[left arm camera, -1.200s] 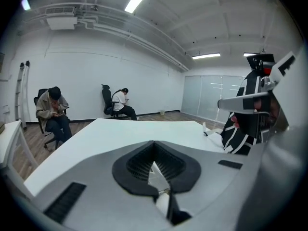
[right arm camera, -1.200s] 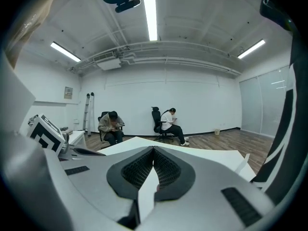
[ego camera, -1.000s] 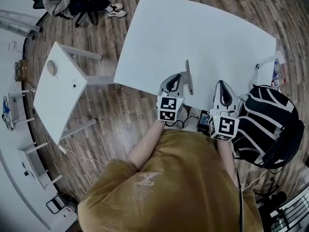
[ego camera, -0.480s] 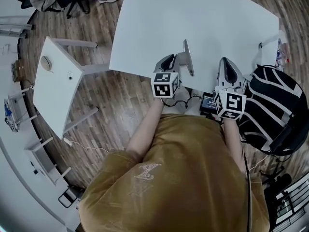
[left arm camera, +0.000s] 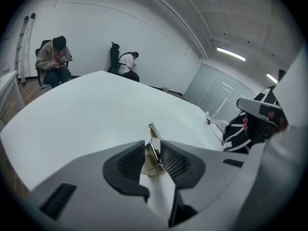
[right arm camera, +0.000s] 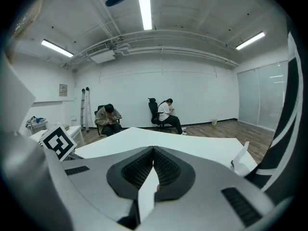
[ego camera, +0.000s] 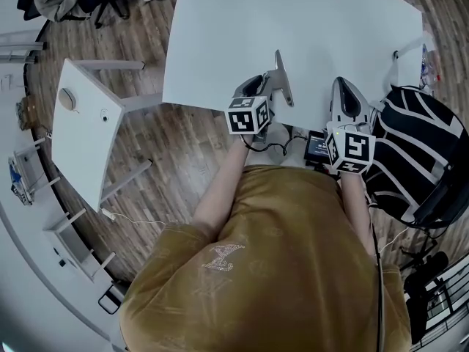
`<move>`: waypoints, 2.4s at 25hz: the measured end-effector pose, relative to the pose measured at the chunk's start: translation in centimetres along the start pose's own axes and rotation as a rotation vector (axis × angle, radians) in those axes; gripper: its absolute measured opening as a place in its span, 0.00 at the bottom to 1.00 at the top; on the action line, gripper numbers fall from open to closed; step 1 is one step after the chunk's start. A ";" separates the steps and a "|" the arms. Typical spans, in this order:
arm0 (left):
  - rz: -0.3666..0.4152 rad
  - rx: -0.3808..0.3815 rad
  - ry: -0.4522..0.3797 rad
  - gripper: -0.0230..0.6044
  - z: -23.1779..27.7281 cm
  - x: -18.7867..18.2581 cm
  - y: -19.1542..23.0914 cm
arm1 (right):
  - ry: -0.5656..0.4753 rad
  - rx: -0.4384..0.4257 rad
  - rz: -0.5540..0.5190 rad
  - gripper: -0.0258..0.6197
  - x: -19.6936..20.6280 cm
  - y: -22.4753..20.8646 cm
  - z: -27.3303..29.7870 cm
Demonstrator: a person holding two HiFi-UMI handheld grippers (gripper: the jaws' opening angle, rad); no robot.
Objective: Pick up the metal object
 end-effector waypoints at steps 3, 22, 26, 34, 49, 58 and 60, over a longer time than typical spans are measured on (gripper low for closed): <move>-0.009 0.005 0.012 0.18 0.3 -0.1 0.0 | 0.004 0.004 0.009 0.05 0.2 -0.2 0.1; -0.077 0.108 0.129 0.19 1.4 -0.2 -0.4 | 0.005 0.018 0.026 0.05 0.2 -0.4 0.4; -0.111 0.160 0.184 0.17 1.5 -0.3 -0.7 | 0.005 0.018 0.025 0.05 0.1 -0.4 0.5; -0.219 0.324 0.278 0.08 2.4 -0.9 -1.8 | 0.008 0.023 0.026 0.05 0.3 -0.8 0.4; -0.373 0.547 0.231 0.05 2.8 -0.6 -3.8 | -0.019 0.047 0.032 0.05 -0.2 -1.8 -0.6; -0.413 0.703 0.116 0.05 0.4 -2.5 -8.5 | -0.065 0.110 0.050 0.05 -0.9 -3.2 -2.5; -0.402 0.717 0.105 0.05 -0.1 -3.0 -9.3 | -0.071 0.111 0.052 0.05 -1.0 -3.2 -2.7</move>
Point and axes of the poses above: the fingertips, and each gripper's own axes: z forward along the fingers, y to its left, x out of its underside, the point moved 2 cm from there along -z, backward along the fingers, and after that the axes turned 12 degrees about y, right-handed, at the moved point
